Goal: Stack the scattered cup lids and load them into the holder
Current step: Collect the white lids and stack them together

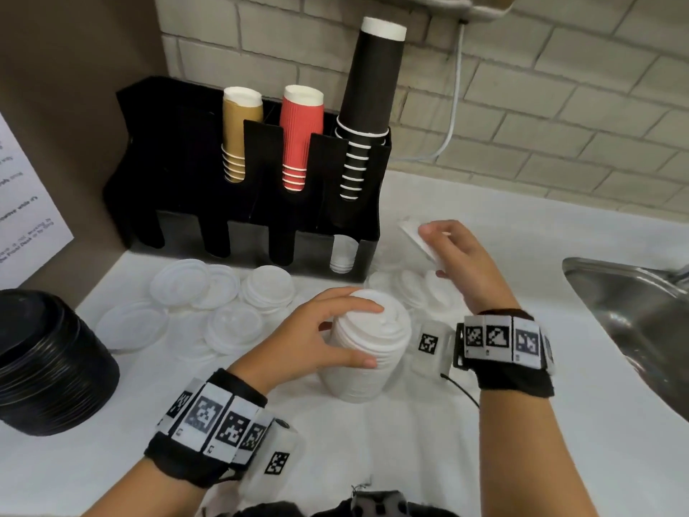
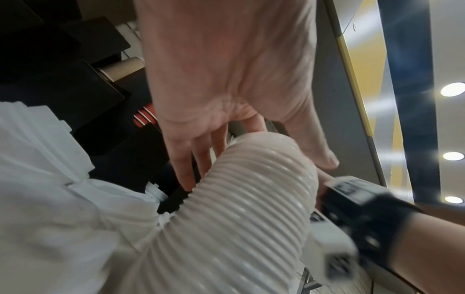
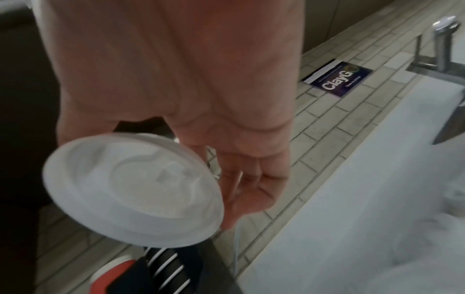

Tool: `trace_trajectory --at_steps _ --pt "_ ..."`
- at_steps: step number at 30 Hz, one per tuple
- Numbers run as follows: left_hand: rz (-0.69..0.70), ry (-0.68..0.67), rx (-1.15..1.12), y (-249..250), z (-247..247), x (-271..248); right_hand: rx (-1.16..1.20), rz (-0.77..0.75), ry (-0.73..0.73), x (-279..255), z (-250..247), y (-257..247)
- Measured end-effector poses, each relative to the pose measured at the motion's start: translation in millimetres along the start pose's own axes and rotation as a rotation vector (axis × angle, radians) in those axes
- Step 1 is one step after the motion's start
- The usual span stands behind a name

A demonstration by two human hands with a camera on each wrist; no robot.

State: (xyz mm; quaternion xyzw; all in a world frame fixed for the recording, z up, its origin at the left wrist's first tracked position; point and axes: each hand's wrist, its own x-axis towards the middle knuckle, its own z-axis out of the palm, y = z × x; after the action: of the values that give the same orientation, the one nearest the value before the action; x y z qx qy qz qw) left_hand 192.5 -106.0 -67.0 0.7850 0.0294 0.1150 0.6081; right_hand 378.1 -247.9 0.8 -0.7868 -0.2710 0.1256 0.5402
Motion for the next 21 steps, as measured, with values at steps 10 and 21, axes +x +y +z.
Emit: trace_trajectory --at_steps 10,21 --pt "-0.020 0.091 -0.062 -5.3 4.3 -5.3 0.056 -0.113 -0.096 -77.9 23.0 11.6" --pt "0.012 0.158 -0.096 -11.5 9.4 -4.5 -0.157 -0.188 -0.131 -86.1 35.1 5.8"
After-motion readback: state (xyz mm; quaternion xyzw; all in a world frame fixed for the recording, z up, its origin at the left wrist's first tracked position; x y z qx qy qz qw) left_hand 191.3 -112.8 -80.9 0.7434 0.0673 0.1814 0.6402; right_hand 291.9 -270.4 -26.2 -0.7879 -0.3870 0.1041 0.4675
